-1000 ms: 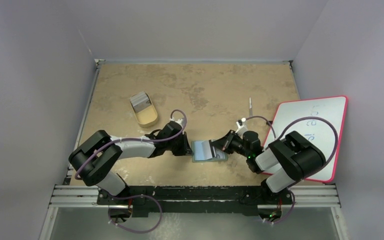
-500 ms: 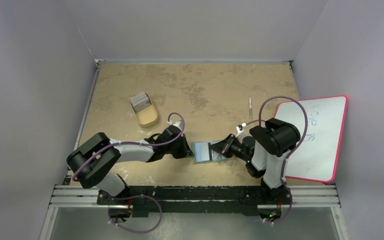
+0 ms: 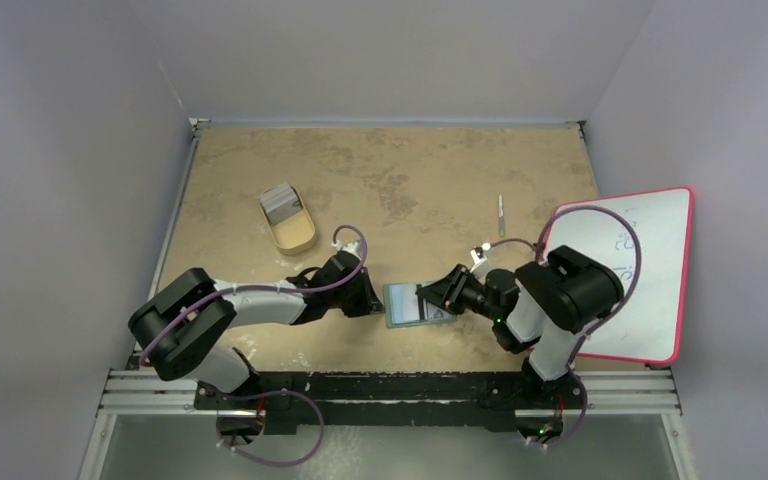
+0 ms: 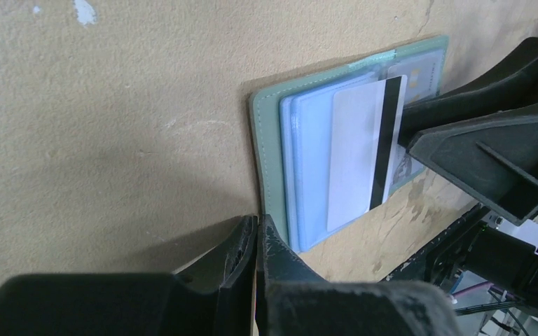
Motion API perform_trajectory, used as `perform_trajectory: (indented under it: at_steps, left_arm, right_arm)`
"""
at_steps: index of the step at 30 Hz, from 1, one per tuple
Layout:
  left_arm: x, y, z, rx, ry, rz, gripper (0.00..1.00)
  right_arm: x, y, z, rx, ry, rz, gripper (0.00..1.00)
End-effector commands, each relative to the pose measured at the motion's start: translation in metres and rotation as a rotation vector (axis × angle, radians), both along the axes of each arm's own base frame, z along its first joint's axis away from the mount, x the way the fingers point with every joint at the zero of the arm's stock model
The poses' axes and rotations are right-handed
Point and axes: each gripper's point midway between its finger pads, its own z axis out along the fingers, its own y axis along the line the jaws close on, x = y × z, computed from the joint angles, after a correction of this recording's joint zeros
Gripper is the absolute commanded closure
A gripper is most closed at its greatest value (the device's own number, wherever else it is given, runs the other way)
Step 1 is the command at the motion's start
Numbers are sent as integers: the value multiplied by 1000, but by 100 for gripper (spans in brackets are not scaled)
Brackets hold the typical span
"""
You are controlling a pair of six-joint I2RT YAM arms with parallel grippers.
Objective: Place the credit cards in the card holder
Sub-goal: Insert the credit card into the card holder.
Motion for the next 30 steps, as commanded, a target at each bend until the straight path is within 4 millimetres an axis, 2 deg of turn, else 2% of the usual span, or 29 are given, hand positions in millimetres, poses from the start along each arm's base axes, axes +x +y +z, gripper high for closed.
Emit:
perform_trajectory:
  at_steps: [1, 5, 10, 18, 30]
  left_arm:
    - [1, 13, -3, 73, -23, 14, 100]
    - [3, 14, 2, 72, -36, 21, 100]
    - [6, 9, 10, 38, -50, 25, 100]
    - [8, -6, 21, -41, -64, 3, 98]
    - [11, -14, 18, -53, -55, -12, 99]
  right_arm:
    - [5, -6, -16, -161, 11, 20, 62]
    - [15, -15, -21, -313, 43, 0, 63]
    - [14, -23, -23, -423, 80, 7, 63]
    - [8, -10, -18, -442, 81, 49, 63]
    - [5, 13, -3, -405, 84, 69, 66]
